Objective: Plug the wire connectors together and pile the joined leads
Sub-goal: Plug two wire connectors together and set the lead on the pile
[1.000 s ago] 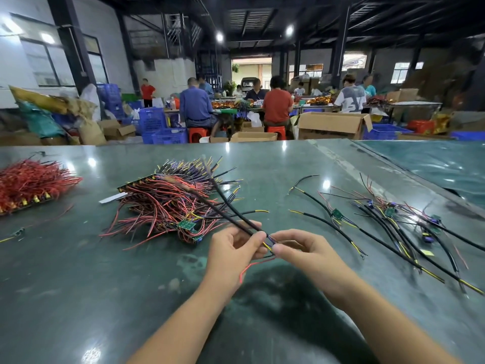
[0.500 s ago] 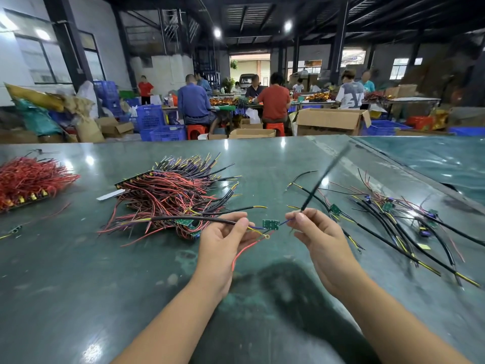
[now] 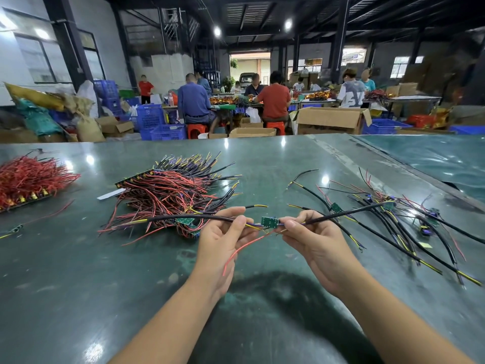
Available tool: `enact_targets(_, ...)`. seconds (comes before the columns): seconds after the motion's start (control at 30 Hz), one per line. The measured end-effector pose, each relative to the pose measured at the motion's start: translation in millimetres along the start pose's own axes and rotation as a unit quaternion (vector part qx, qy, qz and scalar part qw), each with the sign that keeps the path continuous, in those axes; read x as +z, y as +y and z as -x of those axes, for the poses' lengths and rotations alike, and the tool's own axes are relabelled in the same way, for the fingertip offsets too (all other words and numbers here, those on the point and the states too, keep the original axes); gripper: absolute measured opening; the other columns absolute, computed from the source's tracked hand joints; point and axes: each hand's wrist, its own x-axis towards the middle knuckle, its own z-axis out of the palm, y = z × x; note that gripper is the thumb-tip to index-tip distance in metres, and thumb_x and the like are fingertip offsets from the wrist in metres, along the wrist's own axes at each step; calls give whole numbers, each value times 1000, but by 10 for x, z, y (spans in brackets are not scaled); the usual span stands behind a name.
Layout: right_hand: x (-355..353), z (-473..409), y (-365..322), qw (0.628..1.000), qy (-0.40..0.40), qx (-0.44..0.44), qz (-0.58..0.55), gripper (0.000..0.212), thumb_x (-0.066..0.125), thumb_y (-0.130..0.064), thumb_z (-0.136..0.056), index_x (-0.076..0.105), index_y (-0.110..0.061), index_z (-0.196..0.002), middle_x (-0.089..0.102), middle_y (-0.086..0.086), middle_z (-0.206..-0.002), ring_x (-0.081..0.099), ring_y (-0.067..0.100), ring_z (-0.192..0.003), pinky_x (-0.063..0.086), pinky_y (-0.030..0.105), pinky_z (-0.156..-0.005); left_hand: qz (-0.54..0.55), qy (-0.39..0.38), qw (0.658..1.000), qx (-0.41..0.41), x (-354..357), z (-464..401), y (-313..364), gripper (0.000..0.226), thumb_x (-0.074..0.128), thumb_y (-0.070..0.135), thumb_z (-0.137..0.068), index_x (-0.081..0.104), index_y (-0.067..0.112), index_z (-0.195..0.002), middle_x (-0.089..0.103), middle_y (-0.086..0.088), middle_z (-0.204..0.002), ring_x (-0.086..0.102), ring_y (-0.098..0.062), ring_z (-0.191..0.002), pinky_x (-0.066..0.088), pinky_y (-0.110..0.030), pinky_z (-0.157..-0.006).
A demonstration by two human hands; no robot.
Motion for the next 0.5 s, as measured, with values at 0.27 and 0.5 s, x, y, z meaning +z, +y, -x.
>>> enact_targets(0.27, 11, -4, 29, 998, 4, -62, 13, 24, 55, 12, -83, 47, -10, -77, 74, 11, -86, 70, 17, -84, 55, 25, -84, -108, 0, 992, -67, -37, -9, -44, 12, 46, 7, -97, 58, 12, -97, 68, -9, -77, 68, -14, -66, 54, -22, -58)
enact_targets(0.5, -32, -15, 79, 992, 0, -51, 119, 33, 63, 6, -82, 75, -25, -86, 73, -2, -89, 64, 7, -85, 50, 17, -77, -82, -44, 995, -18, -46, -8, 9, 19, 46, -1, -96, 58, 9, -106, 72, -8, -81, 70, -19, -79, 55, -24, -69)
